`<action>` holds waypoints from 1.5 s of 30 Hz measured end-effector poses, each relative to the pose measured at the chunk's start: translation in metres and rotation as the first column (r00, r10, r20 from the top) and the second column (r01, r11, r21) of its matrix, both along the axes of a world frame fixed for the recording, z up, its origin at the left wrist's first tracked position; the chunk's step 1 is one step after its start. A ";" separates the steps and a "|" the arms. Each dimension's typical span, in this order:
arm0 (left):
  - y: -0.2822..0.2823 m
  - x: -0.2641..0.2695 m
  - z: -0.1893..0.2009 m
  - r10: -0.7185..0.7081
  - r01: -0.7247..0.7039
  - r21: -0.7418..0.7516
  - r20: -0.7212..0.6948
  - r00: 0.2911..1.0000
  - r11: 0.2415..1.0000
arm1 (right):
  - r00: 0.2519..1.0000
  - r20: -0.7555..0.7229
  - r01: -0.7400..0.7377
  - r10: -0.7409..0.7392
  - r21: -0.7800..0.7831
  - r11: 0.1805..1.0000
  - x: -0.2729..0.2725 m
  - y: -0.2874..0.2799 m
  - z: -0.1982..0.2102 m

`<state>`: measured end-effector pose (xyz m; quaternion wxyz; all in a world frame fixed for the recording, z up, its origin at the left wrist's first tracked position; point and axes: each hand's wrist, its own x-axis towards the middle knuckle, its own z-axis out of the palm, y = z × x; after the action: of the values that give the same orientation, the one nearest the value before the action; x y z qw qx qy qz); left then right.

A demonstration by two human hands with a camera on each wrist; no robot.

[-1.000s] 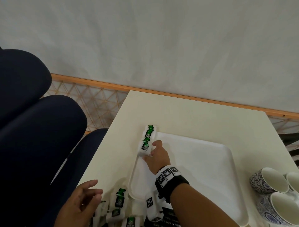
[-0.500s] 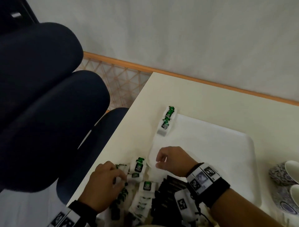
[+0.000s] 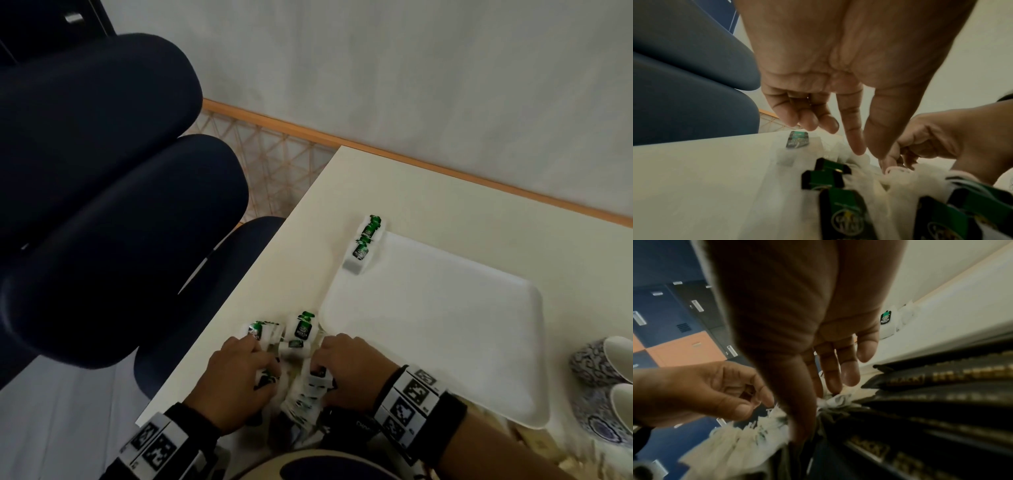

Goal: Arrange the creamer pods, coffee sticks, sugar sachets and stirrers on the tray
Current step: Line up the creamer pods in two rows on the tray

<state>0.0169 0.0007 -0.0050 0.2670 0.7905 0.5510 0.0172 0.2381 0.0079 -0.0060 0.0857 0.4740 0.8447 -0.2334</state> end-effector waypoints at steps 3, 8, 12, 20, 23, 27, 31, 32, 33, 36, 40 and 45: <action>-0.004 -0.001 -0.001 0.024 -0.024 -0.001 0.012 1.000 1.000 | 1.000 0.025 0.003 -0.004 0.052 0.999 -0.004 0.001 -0.002; -0.006 -0.004 -0.005 0.043 -0.043 0.008 0.031 0.999 0.999 | 0.998 -0.024 0.056 -0.054 0.068 0.996 -0.002 0.003 -0.010; -0.005 -0.007 -0.004 0.042 -0.042 0.008 0.100 0.994 0.999 | 0.978 -0.146 0.155 -0.151 0.017 0.988 0.004 0.003 -0.005; 0.005 0.004 0.015 0.087 -0.114 0.013 0.563 0.822 0.993 | 0.763 -0.388 0.382 -0.518 -0.375 0.844 0.015 0.022 0.039; 0.011 0.013 0.022 0.221 -0.116 -0.206 0.619 0.754 0.972 | 0.689 -0.424 0.346 -0.588 -0.520 0.781 0.013 0.026 0.053; 0.018 0.019 0.023 0.251 -0.030 -0.317 0.686 0.683 0.948 | 0.678 -0.462 0.292 -0.571 -0.545 0.786 0.006 0.026 0.062; 0.020 0.024 0.022 0.329 -0.095 -0.347 0.715 0.617 0.933 | 0.678 -0.491 0.349 -0.547 -0.440 0.828 0.002 0.025 0.065; 0.021 0.025 0.022 0.345 -0.106 -0.356 0.723 0.598 0.929 | 0.661 -0.518 0.359 -0.542 -0.416 0.835 0.003 0.025 0.065; 0.021 0.026 0.022 0.356 -0.111 -0.362 0.728 0.586 0.925 | 0.648 -0.546 0.361 -0.532 -0.394 0.845 0.003 0.025 0.065; 0.022 0.027 0.023 0.362 -0.102 -0.376 0.730 0.580 0.921 | 0.631 -0.618 0.360 -0.469 -0.302 0.883 0.002 0.024 0.063; 0.021 0.027 0.026 0.370 -0.024 -0.435 0.733 0.570 0.900 | 0.628 -0.675 0.358 -0.386 -0.189 0.914 -0.001 0.023 0.063; 0.021 0.025 0.028 0.317 0.051 -0.431 0.734 0.600 0.901 | 0.524 -0.739 0.434 -0.423 -0.196 0.879 -0.001 0.026 0.067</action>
<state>0.0417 0.0218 0.0226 0.6388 0.5821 0.4255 0.2684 0.2374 0.0336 0.0612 -0.3418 0.5231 0.6585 -0.4193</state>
